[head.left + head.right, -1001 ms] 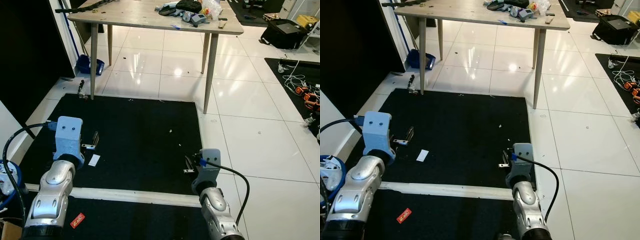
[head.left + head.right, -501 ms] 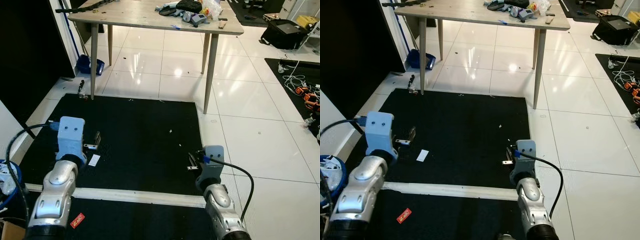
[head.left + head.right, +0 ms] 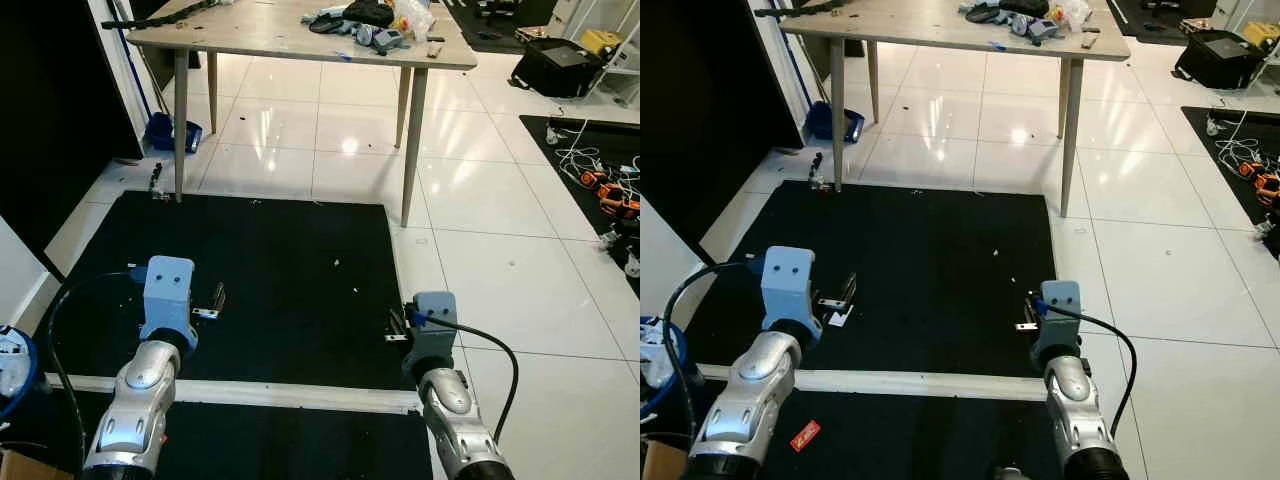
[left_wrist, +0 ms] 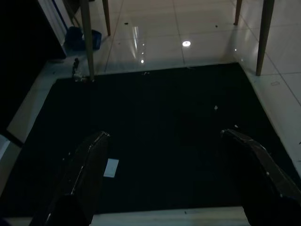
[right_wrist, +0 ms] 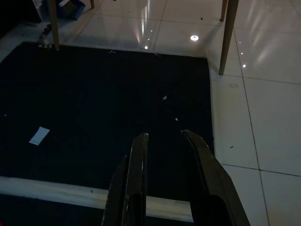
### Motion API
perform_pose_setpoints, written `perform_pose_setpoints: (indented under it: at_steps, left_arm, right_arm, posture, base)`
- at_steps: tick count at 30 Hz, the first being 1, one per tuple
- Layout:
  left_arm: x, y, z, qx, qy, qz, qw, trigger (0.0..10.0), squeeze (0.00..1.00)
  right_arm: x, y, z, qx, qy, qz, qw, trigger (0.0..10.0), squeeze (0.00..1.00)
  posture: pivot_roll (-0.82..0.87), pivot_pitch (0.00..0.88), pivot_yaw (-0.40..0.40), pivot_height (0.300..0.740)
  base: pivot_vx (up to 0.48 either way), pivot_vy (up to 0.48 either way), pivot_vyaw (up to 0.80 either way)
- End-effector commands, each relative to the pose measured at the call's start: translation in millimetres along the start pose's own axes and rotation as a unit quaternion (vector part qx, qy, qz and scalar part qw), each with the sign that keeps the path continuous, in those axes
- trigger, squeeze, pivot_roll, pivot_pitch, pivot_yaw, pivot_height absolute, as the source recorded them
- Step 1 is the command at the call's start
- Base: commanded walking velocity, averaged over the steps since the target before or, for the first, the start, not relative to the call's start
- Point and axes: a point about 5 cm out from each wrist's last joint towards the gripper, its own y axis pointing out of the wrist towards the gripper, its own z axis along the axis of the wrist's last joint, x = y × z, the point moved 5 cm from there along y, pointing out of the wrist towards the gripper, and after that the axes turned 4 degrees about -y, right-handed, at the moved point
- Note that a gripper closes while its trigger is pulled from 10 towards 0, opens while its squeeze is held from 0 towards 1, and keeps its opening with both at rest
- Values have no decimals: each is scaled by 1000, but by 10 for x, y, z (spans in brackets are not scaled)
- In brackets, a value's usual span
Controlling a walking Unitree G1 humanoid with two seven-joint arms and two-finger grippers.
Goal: Picking trash to rubbish bin
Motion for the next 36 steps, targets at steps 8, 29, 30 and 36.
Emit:
perform_pose_setpoints:
  at_steps: [8,29,30,36]
  left_arm:
    - [90,88,-17,2,-15,-8,1000,10000,0]
    - [7,104,35,8,3,-25,1000,10000,0]
    - [-1,107,45,8,4,-26,1000,10000,0]
    - [-34,126,105,15,5,-22,1000,10000,0]
  right_arm:
    - [155,78,191,5,-29,-1,1000,10000,0]
    - [369,215,514,20,-67,-15,997,10000,0]
    - [389,222,544,23,-69,-17,997,10000,0]
    - [451,197,555,21,-75,-21,997,10000,0]
  posture:
    - [-19,154,35,740]
    - [-60,162,38,740]
    - [-65,167,41,740]
    - [-59,172,23,740]
  base:
    - [0,0,0]
    - [0,0,0]
    - [0,0,0]
    - [0,0,0]
